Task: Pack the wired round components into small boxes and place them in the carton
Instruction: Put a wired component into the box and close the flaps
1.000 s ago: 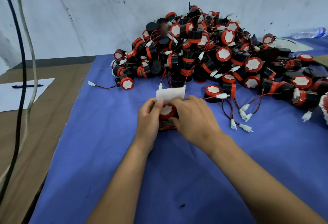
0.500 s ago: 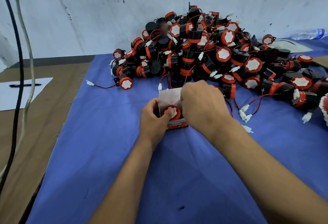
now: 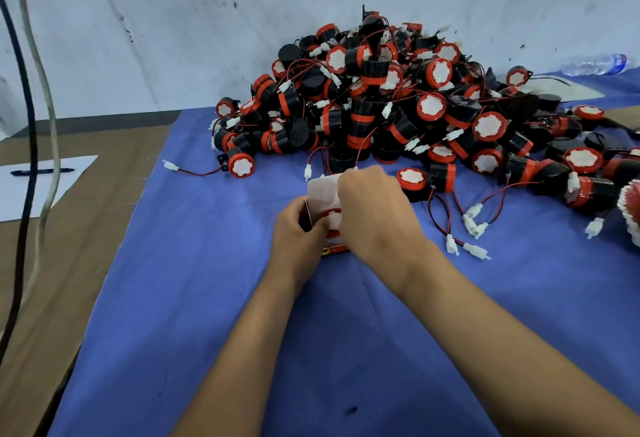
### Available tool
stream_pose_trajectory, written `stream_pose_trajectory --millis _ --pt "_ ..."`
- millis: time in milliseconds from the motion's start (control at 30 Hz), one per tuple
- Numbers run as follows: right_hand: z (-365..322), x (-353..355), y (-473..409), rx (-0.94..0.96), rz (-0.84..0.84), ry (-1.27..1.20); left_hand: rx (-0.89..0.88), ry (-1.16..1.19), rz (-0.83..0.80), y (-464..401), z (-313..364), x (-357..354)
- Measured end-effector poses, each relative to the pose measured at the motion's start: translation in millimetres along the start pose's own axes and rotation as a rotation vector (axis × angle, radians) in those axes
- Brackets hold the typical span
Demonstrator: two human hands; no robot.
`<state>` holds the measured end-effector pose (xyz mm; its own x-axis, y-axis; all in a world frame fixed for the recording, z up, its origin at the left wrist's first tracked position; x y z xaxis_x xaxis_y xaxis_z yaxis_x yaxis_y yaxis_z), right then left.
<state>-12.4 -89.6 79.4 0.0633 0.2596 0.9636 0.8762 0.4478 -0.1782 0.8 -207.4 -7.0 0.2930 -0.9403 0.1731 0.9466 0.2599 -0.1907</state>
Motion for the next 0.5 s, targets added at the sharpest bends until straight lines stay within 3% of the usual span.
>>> stream_pose_trajectory --millis 133,367,500 --pt "9 -8 -6 -0.024 0.190 -0.155 0.013 -0.032 0.031 -1 2 1" --pt "5 -28 -8 -0.011 0.190 -0.067 0.020 0.027 -0.016 1 6 2" --pt "-3 -31 -10 -0.040 0.096 -0.047 0.044 0.058 -0.017 0 7 2"
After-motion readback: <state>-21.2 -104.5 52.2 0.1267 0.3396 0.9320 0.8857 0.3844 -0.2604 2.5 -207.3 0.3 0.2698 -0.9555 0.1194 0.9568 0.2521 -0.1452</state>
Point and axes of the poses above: each hand's wrist, its own y-axis away from the middle knuckle, its own x-axis out of the back of the hand, z = x × y, the point moved 1 cm from there along -y, towards the middle knuckle, and after that the axes turned 5 degrees about -z, right-handed, at the moved point
